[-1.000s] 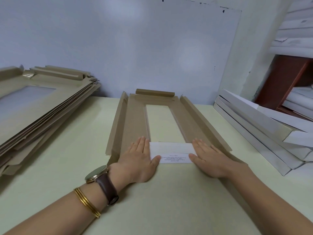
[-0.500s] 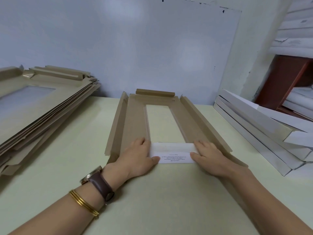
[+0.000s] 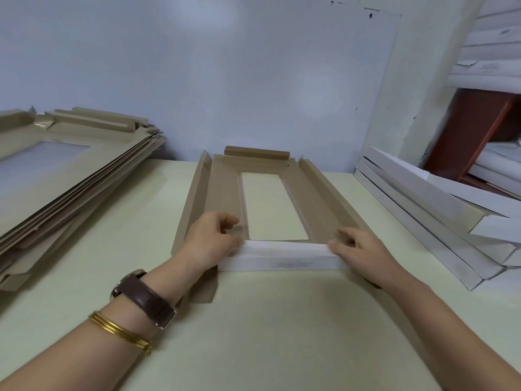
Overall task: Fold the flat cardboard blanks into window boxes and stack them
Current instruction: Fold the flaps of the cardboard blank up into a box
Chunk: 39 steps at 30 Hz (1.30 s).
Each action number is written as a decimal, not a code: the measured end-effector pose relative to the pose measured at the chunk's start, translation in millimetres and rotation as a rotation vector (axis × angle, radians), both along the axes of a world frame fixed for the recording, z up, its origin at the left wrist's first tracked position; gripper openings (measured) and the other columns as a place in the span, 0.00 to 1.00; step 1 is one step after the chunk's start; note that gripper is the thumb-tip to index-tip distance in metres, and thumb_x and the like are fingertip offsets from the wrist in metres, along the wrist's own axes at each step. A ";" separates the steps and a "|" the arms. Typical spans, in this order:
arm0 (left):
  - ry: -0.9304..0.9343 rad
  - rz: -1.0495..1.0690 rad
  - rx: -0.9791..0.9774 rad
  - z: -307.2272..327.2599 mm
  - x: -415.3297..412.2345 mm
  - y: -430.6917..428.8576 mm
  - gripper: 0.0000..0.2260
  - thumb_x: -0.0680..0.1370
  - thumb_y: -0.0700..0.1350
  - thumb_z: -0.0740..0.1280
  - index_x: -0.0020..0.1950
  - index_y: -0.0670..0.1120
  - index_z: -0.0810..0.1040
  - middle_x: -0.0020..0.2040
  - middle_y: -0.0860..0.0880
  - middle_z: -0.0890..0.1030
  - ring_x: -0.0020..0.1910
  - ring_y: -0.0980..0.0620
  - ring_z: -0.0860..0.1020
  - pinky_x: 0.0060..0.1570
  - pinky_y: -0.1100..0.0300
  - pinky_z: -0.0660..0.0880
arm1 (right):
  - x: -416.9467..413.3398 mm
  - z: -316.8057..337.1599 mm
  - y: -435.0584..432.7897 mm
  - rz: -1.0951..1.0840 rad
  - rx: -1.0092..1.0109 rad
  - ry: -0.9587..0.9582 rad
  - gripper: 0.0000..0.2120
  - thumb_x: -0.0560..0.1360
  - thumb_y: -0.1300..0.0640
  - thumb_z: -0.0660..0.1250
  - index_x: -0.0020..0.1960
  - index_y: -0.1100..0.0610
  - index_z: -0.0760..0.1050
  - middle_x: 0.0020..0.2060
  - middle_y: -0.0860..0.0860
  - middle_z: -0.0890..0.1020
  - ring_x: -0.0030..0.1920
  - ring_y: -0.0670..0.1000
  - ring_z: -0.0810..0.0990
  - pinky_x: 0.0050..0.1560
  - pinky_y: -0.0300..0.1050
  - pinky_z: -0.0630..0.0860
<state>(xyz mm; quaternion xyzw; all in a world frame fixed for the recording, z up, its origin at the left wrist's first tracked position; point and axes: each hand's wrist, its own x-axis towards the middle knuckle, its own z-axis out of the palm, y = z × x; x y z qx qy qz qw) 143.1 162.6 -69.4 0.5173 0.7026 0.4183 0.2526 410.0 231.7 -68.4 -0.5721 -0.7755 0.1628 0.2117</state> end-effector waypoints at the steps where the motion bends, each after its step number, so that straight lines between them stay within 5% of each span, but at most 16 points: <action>1: 0.015 -0.013 -0.034 1.2 -1.2 -1.6 0.19 0.71 0.38 0.73 0.62 0.44 0.78 0.54 0.48 0.79 0.51 0.51 0.77 0.55 0.58 0.75 | 2.4 -0.5 0.6 -0.008 0.003 0.003 0.24 0.77 0.55 0.66 0.61 0.75 0.68 0.60 0.69 0.74 0.59 0.67 0.73 0.60 0.59 0.70; 4: 0.049 -0.098 -0.131 5.4 -3.2 -8.3 0.13 0.71 0.40 0.74 0.56 0.45 0.81 0.50 0.48 0.82 0.49 0.49 0.80 0.52 0.56 0.77 | 9.1 0.2 1.3 0.009 -0.036 0.047 0.21 0.76 0.56 0.68 0.61 0.70 0.72 0.56 0.64 0.78 0.54 0.62 0.77 0.55 0.52 0.74; 7: 0.059 -0.195 -0.167 9.6 -3.0 -16.0 0.06 0.72 0.40 0.72 0.48 0.47 0.83 0.47 0.47 0.84 0.48 0.47 0.82 0.53 0.52 0.78 | 12.4 1.8 -2.8 0.062 -0.068 0.108 0.13 0.76 0.56 0.68 0.59 0.56 0.79 0.48 0.47 0.82 0.49 0.47 0.79 0.47 0.39 0.74; 13: 0.274 -0.272 -0.219 5.8 1.6 -19.6 0.06 0.72 0.43 0.70 0.47 0.51 0.78 0.42 0.53 0.80 0.39 0.56 0.77 0.39 0.62 0.73 | 10.7 -7.8 -5.2 0.099 -0.060 0.141 0.10 0.75 0.60 0.69 0.56 0.55 0.81 0.47 0.44 0.81 0.46 0.40 0.78 0.44 0.31 0.70; 16: 0.405 -0.252 -0.204 0.6 9.3 -23.7 0.08 0.74 0.44 0.67 0.50 0.54 0.74 0.47 0.56 0.76 0.45 0.57 0.76 0.44 0.62 0.74 | 9.7 -14.5 -9.5 0.098 0.000 0.059 0.13 0.75 0.58 0.69 0.59 0.54 0.79 0.50 0.45 0.80 0.51 0.44 0.77 0.49 0.32 0.69; 21: 0.840 -0.298 0.063 -16.1 28.5 -34.0 0.22 0.73 0.42 0.61 0.66 0.52 0.67 0.63 0.53 0.68 0.66 0.51 0.65 0.63 0.55 0.57 | -1.9 -23.8 -24.4 0.114 0.250 -0.248 0.17 0.77 0.55 0.62 0.65 0.48 0.72 0.55 0.43 0.69 0.63 0.48 0.64 0.58 0.43 0.61; 24: 0.869 -0.435 0.147 -26.3 40.8 -36.5 0.28 0.76 0.42 0.59 0.76 0.45 0.59 0.75 0.48 0.59 0.76 0.51 0.54 0.74 0.58 0.47 | -18.1 -25.7 -36.1 0.285 0.313 -0.276 0.19 0.78 0.60 0.58 0.69 0.54 0.69 0.67 0.48 0.69 0.71 0.50 0.62 0.63 0.43 0.61; 28: 0.908 -0.465 0.108 -38.6 53.2 -35.0 0.28 0.83 0.49 0.49 0.79 0.42 0.41 0.79 0.47 0.41 0.78 0.53 0.39 0.75 0.58 0.38 | -47.2 -30.5 -54.5 0.488 0.313 -0.195 0.25 0.80 0.57 0.55 0.75 0.65 0.61 0.74 0.56 0.65 0.77 0.52 0.56 0.76 0.41 0.51; 31: 0.864 -0.461 0.072 -39.3 55.8 -34.1 0.28 0.83 0.51 0.47 0.78 0.43 0.36 0.79 0.47 0.37 0.77 0.53 0.35 0.72 0.63 0.30 | -55.2 -37.0 -58.2 0.506 0.147 -0.166 0.28 0.83 0.49 0.47 0.79 0.59 0.43 0.79 0.49 0.46 0.76 0.41 0.38 0.73 0.33 0.36; 39: 0.950 -0.489 -0.110 -36.2 51.0 -35.1 0.31 0.83 0.52 0.46 0.76 0.39 0.33 0.77 0.42 0.34 0.76 0.48 0.34 0.74 0.57 0.34 | -62.7 -35.5 -57.3 0.530 -0.036 -0.260 0.41 0.73 0.32 0.36 0.78 0.56 0.36 0.78 0.46 0.40 0.73 0.38 0.32 0.72 0.34 0.32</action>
